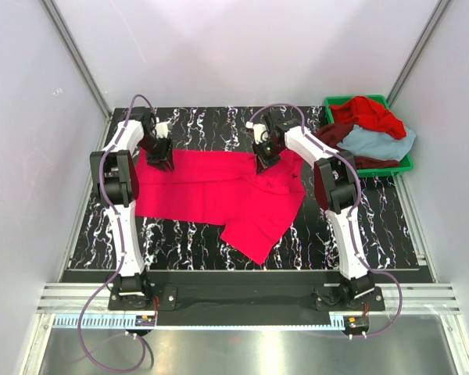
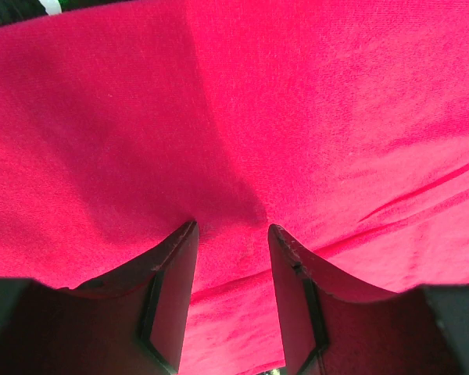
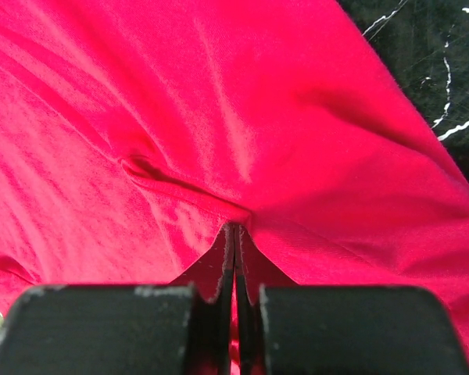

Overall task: Fold and stack the t-shirts
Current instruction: Fold the tshirt

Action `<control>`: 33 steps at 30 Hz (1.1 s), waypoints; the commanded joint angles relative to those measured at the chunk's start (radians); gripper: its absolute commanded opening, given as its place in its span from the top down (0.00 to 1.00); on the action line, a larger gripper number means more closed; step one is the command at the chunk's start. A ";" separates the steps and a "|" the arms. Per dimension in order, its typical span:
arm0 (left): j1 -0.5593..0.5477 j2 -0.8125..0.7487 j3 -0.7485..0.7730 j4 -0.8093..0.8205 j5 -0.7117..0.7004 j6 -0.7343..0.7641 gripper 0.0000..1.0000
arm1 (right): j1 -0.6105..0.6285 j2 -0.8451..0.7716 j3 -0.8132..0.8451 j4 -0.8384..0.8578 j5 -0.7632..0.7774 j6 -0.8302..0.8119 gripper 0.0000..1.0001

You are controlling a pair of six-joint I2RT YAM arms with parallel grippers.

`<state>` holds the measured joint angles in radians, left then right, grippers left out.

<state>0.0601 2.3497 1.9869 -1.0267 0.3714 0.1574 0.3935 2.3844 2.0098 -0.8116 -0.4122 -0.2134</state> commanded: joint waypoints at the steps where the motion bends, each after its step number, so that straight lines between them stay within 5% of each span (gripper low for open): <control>1: -0.009 -0.040 -0.011 -0.003 0.017 -0.002 0.53 | 0.018 -0.054 0.015 -0.021 -0.028 -0.003 1.00; 18: -0.008 -0.038 -0.005 -0.001 0.047 -0.009 0.53 | 0.117 -0.217 -0.189 -0.018 -0.071 0.031 1.00; 22: -0.006 -0.056 -0.045 0.004 0.054 -0.015 0.53 | 0.123 -0.229 -0.197 0.020 0.013 0.026 0.53; 33: -0.006 -0.127 -0.125 0.022 0.027 -0.010 0.53 | 0.123 -0.128 -0.008 0.061 0.157 -0.034 0.50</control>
<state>0.0586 2.2852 1.8736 -1.0111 0.3923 0.1555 0.5179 2.2421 1.9400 -0.7971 -0.3267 -0.2195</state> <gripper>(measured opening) 0.470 0.499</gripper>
